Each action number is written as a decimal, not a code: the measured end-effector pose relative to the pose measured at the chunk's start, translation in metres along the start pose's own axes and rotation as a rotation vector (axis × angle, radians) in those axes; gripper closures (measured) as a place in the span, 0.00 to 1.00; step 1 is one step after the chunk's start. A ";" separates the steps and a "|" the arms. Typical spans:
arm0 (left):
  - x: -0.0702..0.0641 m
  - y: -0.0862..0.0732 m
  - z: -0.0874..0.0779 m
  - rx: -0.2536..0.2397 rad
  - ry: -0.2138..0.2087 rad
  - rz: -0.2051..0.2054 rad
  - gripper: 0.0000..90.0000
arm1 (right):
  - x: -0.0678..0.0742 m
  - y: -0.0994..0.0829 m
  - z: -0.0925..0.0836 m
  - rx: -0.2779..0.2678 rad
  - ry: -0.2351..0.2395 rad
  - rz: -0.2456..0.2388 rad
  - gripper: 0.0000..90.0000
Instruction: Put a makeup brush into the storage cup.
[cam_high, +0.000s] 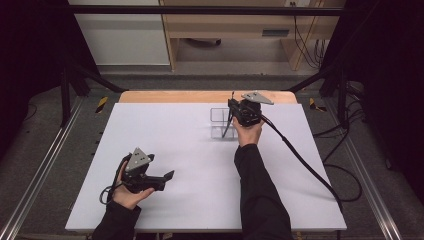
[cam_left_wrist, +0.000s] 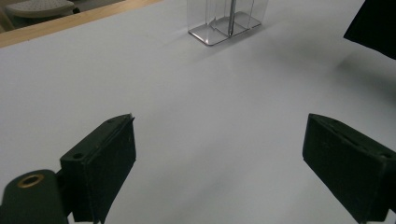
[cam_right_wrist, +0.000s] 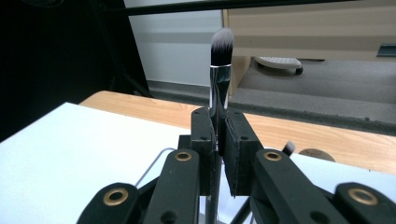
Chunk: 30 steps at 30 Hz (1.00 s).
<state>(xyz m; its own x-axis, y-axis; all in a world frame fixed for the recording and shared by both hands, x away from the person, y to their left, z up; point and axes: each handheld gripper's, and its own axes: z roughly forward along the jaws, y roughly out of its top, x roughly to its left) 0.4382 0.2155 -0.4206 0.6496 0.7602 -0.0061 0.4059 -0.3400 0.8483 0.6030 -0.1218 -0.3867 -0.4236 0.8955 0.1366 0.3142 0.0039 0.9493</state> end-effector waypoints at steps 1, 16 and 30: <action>0.000 0.000 0.000 0.000 0.001 0.000 0.10 | 0.000 -0.002 0.000 0.005 0.002 0.006 0.93; -0.001 0.000 0.001 0.005 0.001 0.002 0.10 | -0.001 -0.020 0.006 0.037 0.000 0.017 0.93; -0.001 0.000 0.001 0.007 0.000 0.001 0.10 | -0.002 -0.030 0.006 0.100 0.005 0.010 0.89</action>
<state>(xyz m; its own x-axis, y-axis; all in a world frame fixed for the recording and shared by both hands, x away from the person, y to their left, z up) 0.4385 0.2144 -0.4213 0.6498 0.7601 -0.0055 0.4098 -0.3442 0.8448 0.5997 -0.1210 -0.4170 -0.4242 0.8936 0.1471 0.4012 0.0398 0.9151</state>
